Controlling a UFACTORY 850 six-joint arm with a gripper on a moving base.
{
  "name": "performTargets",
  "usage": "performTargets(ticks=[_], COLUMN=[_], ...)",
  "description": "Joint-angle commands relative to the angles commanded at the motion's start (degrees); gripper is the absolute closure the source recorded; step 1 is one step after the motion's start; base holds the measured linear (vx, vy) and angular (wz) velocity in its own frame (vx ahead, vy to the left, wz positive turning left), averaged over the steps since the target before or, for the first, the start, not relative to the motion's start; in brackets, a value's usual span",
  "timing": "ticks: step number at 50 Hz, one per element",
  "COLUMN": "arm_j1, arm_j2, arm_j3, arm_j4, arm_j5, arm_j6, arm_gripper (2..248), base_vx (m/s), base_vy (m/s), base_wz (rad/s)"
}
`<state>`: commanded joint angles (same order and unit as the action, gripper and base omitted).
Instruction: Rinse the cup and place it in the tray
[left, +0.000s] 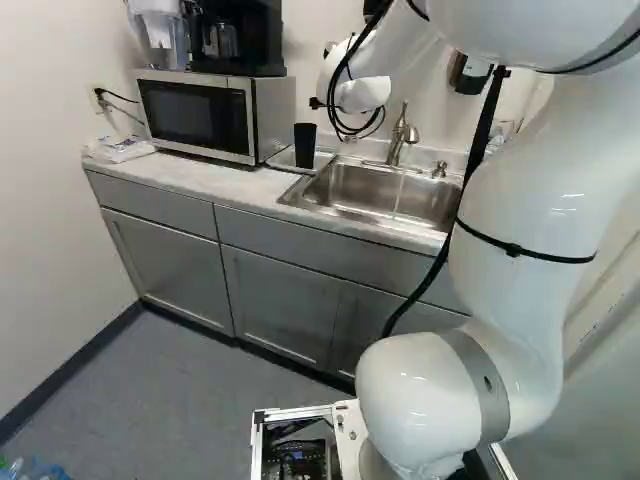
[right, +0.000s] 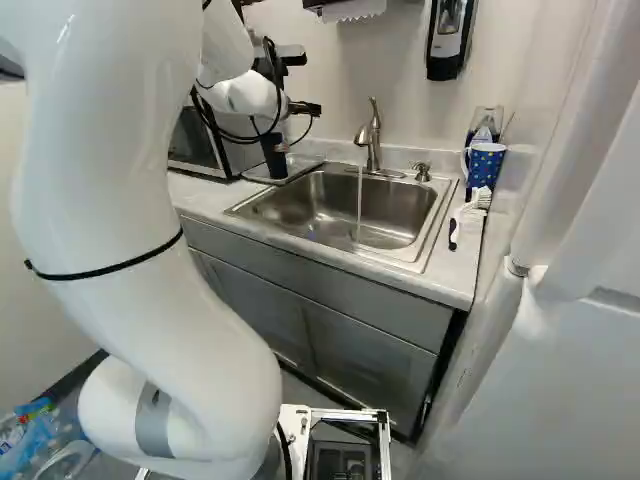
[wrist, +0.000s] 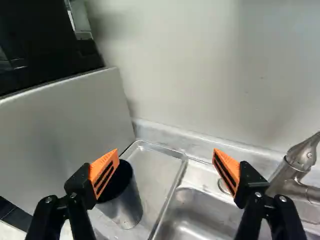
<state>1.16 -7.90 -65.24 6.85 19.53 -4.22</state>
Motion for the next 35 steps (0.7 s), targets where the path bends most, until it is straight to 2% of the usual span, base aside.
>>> performTargets(ticks=[35], arm_j1=[-5.31], arm_j2=[1.41], arm_j3=[0.84], arm_j4=[0.00], arm_j5=[0.00], arm_j6=[0.00], arm_gripper=[3], base_vx=[0.000], base_vy=[0.000], base_wz=[0.000])
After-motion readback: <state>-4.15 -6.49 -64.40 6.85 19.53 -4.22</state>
